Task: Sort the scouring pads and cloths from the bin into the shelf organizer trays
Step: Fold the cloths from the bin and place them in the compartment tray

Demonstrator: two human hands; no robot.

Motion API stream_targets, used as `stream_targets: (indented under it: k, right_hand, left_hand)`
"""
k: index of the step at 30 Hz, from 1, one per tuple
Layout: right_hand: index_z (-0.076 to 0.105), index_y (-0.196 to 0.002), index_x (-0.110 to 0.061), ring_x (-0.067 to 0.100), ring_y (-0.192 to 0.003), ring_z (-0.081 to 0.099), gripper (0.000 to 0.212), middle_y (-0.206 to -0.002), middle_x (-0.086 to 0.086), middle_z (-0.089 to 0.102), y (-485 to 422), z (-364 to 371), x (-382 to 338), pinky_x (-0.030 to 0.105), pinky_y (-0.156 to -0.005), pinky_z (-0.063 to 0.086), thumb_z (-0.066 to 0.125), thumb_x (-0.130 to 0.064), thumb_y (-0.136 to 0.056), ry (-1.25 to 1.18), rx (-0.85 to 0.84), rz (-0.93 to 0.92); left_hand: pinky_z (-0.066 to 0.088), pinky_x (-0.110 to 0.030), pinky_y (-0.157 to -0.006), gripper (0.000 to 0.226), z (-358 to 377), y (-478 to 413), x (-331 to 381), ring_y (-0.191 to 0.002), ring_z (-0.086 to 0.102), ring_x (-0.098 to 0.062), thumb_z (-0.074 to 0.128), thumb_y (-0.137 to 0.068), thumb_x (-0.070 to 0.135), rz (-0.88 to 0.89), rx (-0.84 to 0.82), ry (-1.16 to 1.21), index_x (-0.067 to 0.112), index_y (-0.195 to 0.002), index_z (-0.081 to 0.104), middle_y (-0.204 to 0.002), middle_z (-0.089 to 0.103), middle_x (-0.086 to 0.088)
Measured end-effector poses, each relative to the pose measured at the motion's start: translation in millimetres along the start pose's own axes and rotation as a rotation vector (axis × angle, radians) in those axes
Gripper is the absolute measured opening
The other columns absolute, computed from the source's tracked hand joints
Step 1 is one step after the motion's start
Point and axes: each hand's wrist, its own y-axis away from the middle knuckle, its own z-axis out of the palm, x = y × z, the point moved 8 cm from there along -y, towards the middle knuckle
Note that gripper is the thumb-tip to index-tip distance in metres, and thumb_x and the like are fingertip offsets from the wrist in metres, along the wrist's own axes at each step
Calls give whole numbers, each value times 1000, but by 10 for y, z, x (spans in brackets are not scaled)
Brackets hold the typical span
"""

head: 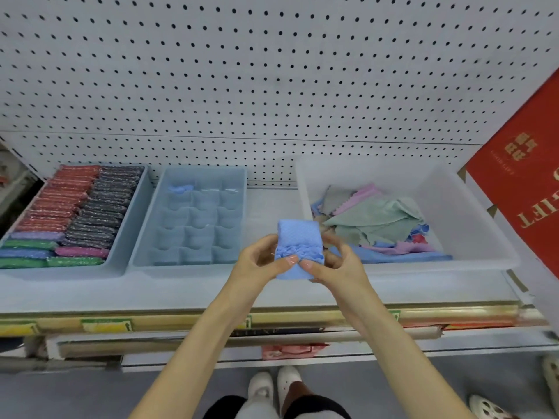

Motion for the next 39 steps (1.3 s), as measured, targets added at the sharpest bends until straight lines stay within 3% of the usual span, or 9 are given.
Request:
stream_targets:
  k: [6, 11, 16, 23, 26, 28, 31, 35, 39]
  right_hand:
    - [64, -118, -13, 24, -95, 66, 39, -111, 7, 70, -39, 231, -101, 32, -74, 49, 66, -21, -79, 94, -379, 51]
    - [61, -121, -16, 17, -74, 57, 37, -104, 9, 67, -56, 357, -156, 23, -51, 42, 58, -16, -85, -25, -480, 10]
    - [75, -91, -20, 12, -56, 51, 25, -90, 1, 70, -76, 458, -145, 20, -49, 40, 54, -6, -86, -171, -599, 99]
    - [69, -80, -9, 18, -73, 57, 22, -106, 10, 68, -279, 580, -82, 25, -60, 45, 55, -18, -66, -193, -768, 181]
    - [68, -66, -14, 16, -68, 53, 23, -77, -4, 62, -425, 641, -43, 25, -58, 46, 68, -37, -68, 112, -618, 24]
    - [64, -61, -17, 11, -64, 51, 19, -69, -10, 53, -489, 719, -75, 25, -57, 47, 73, -29, -73, 341, -507, -160]
    - [61, -61, -17, 12, -71, 54, 24, -80, 6, 55, -523, 899, -119, 28, -66, 45, 74, -9, -80, 438, -494, -288]
    - [57, -60, -17, 13, -85, 59, 29, -96, 14, 59, -651, 1062, -166, 26, -73, 47, 72, -6, -82, 500, -430, -251]
    - [53, -74, -12, 21, -97, 66, 20, -105, 11, 64, -793, 1273, -148, 34, -77, 57, 73, -15, -78, 248, -398, -90]
  left_hand:
    - [54, -46, -89, 44, -48, 93, 168, -105, 66, -30, 70, -79, 17, 41, -79, -109, 20, -122, 59, -119, 66, -9]
    - [56, -34, -73, 33, -84, 148, 233, -93, 68, -24, 69, -80, 13, 35, -66, 0, 21, -111, 60, -118, 67, -4]
    - [54, -32, -70, 18, -148, 165, 162, -94, 67, -25, 74, -70, 23, -11, -11, 179, 23, -87, 71, -106, 69, -6]
    - [55, -34, -81, 13, -261, 241, 126, -105, 64, -35, 74, -79, 24, -80, 34, 134, 17, -89, 69, -121, 63, -16]
    - [58, -38, -77, 16, -450, 210, 55, -106, 61, -37, 58, -95, 26, -126, 233, 38, 13, -86, 62, -118, 55, -27]
    - [60, -39, -73, 14, -559, 187, 36, -95, 66, -28, 54, -97, 23, -155, 330, 26, 10, -97, 57, -110, 60, -23]
    - [61, -40, -75, 31, -705, 123, 17, -96, 70, -28, 56, -96, 27, -241, 362, 24, 1, -113, 55, -112, 65, -20]
    - [59, -33, -80, 30, -903, 52, 21, -92, 72, -26, 56, -96, 27, -334, 237, -20, 3, -113, 63, -105, 72, -16]
    - [58, -24, -73, 23, -1339, -60, 136, -92, 71, -27, 61, -93, 12, -229, 264, -57, -5, -109, 64, -106, 70, -24]
